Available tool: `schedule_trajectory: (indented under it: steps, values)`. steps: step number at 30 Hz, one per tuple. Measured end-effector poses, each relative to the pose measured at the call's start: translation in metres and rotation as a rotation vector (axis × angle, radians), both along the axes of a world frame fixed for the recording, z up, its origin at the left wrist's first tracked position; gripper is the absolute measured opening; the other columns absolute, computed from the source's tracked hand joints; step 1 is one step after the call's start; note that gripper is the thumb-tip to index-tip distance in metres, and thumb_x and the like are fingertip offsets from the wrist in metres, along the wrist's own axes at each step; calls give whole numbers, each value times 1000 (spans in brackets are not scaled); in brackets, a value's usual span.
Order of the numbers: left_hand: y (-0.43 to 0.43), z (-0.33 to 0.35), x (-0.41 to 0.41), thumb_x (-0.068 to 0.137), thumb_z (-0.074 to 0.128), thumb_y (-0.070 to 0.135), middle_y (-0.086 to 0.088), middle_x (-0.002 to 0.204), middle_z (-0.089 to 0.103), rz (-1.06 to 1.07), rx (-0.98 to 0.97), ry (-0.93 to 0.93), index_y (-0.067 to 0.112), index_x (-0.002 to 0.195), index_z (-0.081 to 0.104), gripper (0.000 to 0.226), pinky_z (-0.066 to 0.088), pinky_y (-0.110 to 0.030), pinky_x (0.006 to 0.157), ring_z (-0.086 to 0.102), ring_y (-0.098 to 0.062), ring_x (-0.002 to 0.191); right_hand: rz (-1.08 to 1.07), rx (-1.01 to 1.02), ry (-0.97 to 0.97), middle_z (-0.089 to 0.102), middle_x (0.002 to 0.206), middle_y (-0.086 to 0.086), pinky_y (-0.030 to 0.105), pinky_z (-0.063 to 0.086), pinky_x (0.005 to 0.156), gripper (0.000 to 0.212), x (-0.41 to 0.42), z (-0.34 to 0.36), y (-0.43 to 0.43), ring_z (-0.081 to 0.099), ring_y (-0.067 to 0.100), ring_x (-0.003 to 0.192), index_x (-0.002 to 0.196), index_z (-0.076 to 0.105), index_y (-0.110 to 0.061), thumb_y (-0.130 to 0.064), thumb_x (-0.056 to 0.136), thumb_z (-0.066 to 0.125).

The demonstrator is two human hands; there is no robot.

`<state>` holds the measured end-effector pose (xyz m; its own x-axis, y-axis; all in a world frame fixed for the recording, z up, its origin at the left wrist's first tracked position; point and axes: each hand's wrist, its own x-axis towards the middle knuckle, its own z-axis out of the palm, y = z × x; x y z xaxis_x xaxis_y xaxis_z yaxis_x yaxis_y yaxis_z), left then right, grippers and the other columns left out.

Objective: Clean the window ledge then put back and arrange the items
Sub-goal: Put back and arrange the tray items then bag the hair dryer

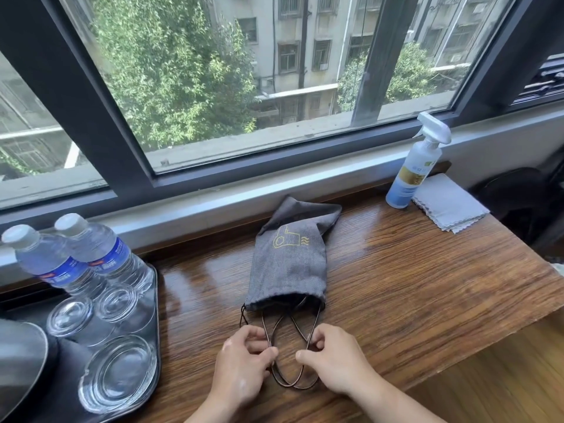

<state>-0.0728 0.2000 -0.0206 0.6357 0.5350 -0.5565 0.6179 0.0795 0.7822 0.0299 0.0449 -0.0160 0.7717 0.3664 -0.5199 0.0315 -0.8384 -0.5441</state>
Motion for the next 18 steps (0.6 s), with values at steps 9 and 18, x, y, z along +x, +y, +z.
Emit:
schedule_trajectory:
  steps: [9, 18]
  values:
    - [-13, 10, -3, 82, 68, -22, -12, 71, 67, 50, -281, -238, 1, 109, 59, 37, 60, -38, 58, 72, -32, 66, -126, 286, 228, 61, 56, -8, 48, 58, 62, 22, -8, -7, -10, 58, 15, 53, 96, 65, -18, -9, 77, 73]
    - [10, 14, 1, 84, 65, -23, -12, 69, 71, 209, -287, -306, 1, 105, 62, 31, 62, -34, 53, 74, -31, 66, -251, 545, 260, 62, 64, 0, 48, 62, 66, 15, -13, 5, 18, 66, 20, 65, 91, 72, -16, -5, 81, 74]
